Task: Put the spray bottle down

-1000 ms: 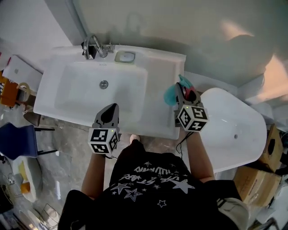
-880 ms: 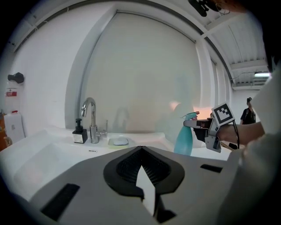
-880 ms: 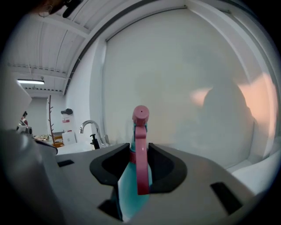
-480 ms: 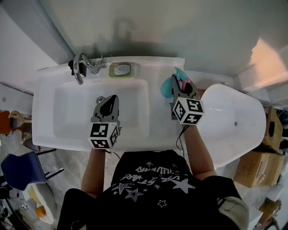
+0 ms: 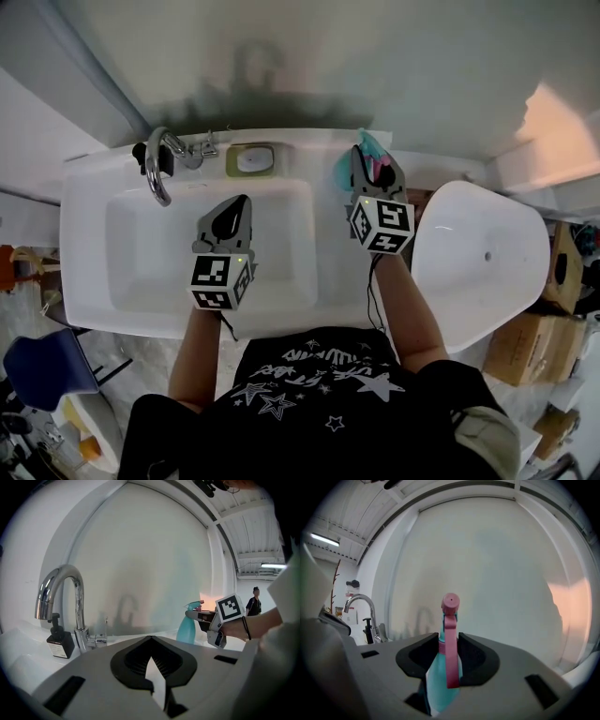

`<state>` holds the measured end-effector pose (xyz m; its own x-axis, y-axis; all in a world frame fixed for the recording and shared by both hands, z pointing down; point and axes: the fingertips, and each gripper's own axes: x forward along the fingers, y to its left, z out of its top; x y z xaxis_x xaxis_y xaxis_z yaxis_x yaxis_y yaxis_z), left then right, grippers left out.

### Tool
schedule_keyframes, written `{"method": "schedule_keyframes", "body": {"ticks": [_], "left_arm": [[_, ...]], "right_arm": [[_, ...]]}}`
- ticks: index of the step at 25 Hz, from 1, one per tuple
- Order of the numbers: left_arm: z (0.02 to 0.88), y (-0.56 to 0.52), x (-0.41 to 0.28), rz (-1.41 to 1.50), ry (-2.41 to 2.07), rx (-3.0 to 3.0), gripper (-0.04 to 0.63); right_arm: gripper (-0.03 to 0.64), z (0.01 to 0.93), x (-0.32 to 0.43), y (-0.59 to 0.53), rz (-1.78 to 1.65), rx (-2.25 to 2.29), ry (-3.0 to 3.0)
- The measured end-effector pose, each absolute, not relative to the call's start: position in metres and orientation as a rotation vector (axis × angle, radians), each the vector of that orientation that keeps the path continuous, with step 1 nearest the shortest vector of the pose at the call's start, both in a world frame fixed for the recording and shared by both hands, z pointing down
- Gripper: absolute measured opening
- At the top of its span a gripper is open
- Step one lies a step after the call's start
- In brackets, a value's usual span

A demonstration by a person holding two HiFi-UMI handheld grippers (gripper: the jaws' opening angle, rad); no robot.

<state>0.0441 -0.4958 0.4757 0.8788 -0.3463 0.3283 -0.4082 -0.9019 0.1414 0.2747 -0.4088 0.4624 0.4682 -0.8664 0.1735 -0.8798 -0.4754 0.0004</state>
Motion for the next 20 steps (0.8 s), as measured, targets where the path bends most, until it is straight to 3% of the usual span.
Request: {"method": "schedule_keyframes", "body": {"ticks": [20], "left_arm": [[0.508,-0.512,0.060,0.493,-0.535,2.786,0.015]], "right_arm": [[0.138,0.507,0.294,-0.456,0.189,2.611,-1.539]]}}
